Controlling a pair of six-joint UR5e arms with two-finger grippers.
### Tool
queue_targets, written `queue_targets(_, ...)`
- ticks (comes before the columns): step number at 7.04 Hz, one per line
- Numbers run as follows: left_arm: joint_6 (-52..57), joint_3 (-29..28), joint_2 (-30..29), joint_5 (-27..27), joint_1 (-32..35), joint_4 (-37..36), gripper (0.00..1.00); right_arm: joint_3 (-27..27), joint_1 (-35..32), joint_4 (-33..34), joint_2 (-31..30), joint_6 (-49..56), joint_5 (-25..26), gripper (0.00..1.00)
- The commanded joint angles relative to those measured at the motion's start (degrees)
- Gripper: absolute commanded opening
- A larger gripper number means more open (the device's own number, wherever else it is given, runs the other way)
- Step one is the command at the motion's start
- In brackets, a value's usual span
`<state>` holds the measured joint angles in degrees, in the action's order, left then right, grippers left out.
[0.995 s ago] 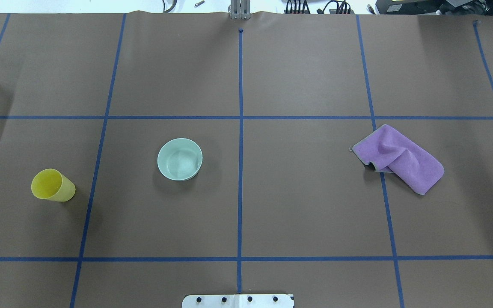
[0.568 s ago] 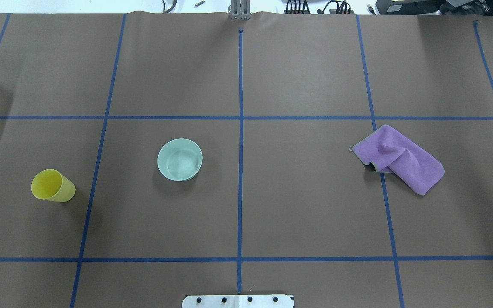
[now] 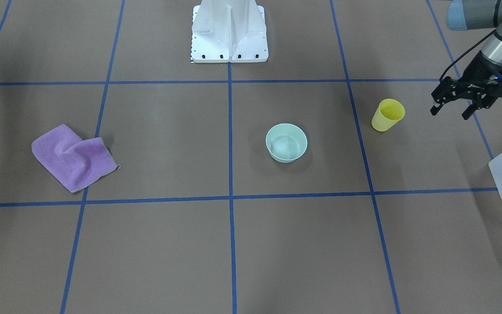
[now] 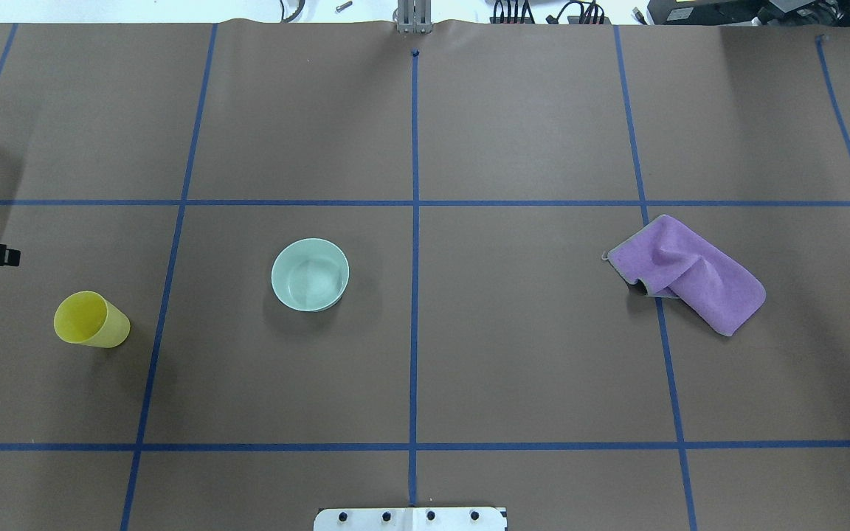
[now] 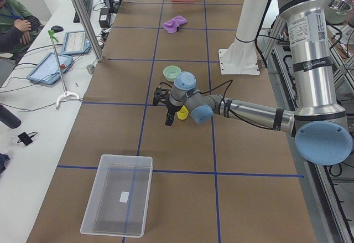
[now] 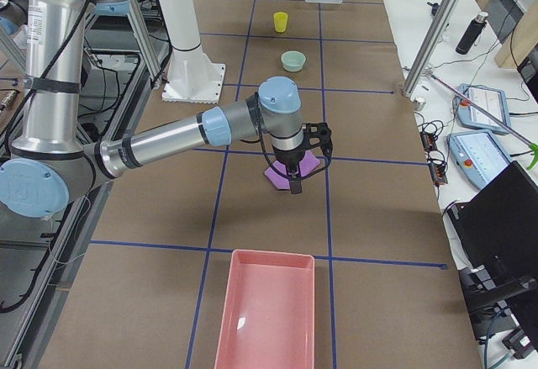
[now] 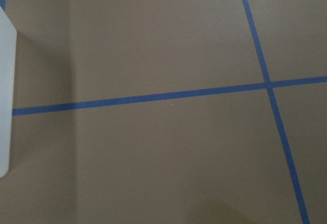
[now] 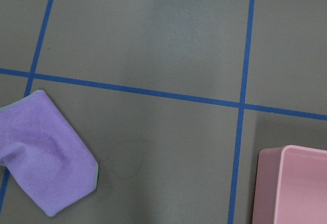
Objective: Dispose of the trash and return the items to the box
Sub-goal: 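Reach the left gripper down to the yellow cup and grasp it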
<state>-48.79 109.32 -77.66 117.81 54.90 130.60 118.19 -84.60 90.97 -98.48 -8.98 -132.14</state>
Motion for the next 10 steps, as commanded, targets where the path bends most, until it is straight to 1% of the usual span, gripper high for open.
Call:
queue_targets(1, -8.8, 0.0, -0.5, -7.7, -10.4, 1.4, 0.99, -0.1, 0.1, 0.0, -0.1, -0.1, 0.0, 1.0)
queue_targets(3, -9.7, -0.3, -1.1, -8.0, -12.9, 1.4, 0.99, -0.2, 0.2, 0.0, -0.1, -0.1, 0.0, 1.0)
queue_targets(4, -9.6, -0.3, -1.0, -9.5, -14.4, 1.4, 0.73, -0.2, 0.1, 0.0, -0.1, -0.1, 0.1, 1.0)
queue_targets(5, -9.7, -0.8, -1.1, -10.1, -15.4, 1.4, 0.07, -0.2, 0.1, 0.0, -0.1, -0.1, 0.1, 1.0)
queue_targets(6, -9.7, -1.2, -1.0, -10.2, -15.5, 1.4, 0.0, -0.2, 0.2, 0.0, -0.1, -0.1, 0.2, 1.0)
queue_targets(8, -9.0, -0.6, -1.4, -9.7, -14.7, 1.4, 0.0, -0.2, 0.2, 0.0, -0.1, -0.1, 0.2, 1.0)
queue_targets(9, -9.0, 0.6, -1.2, -8.5, -14.3, 1.2, 0.0, -0.2, 0.3, 0.0, -0.1, -0.1, 0.1, 1.0)
queue_targets(10, -5.0, 1.2, -0.8, -1.4, -9.8, 0.9, 0.0, -0.2, 0.6, 0.0, 0.0, 0.0, 0.1, 1.0)
